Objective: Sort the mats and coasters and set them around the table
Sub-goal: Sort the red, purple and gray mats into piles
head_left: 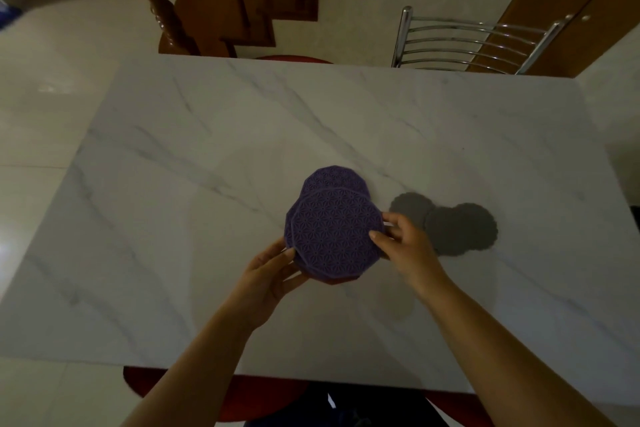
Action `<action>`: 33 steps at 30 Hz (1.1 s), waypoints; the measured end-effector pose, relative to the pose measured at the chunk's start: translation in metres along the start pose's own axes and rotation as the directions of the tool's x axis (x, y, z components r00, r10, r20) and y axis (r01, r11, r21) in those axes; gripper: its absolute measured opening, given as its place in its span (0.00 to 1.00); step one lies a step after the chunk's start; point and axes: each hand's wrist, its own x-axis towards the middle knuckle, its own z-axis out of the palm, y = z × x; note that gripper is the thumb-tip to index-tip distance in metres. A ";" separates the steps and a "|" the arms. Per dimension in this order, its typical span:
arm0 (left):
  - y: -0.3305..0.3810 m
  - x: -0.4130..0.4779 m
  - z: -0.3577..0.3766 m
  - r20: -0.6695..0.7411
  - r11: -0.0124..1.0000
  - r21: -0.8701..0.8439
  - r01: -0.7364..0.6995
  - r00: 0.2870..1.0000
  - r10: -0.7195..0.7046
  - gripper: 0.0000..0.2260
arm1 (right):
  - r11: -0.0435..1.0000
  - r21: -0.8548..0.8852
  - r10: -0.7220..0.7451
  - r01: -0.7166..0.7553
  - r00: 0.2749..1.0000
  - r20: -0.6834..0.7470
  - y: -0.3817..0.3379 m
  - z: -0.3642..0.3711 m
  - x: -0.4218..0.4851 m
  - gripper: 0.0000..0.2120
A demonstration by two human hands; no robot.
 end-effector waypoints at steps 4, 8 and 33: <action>0.002 -0.001 -0.005 -0.022 0.999 0.022 0.027 0.999 -0.027 0.16 | 0.987 -0.129 -0.095 0.094 0.995 -0.002 0.005 0.004 -0.004 0.11; 0.002 -0.003 -0.009 -0.064 0.998 0.047 0.045 0.997 -0.042 0.18 | 0.977 -0.170 -0.130 0.131 0.991 0.017 0.009 0.008 -0.004 0.14; 0.012 -0.016 -0.050 -0.233 0.999 0.002 -0.052 0.971 0.051 0.10 | 0.577 -0.763 0.231 -0.291 0.954 -0.190 -0.013 0.049 0.120 0.42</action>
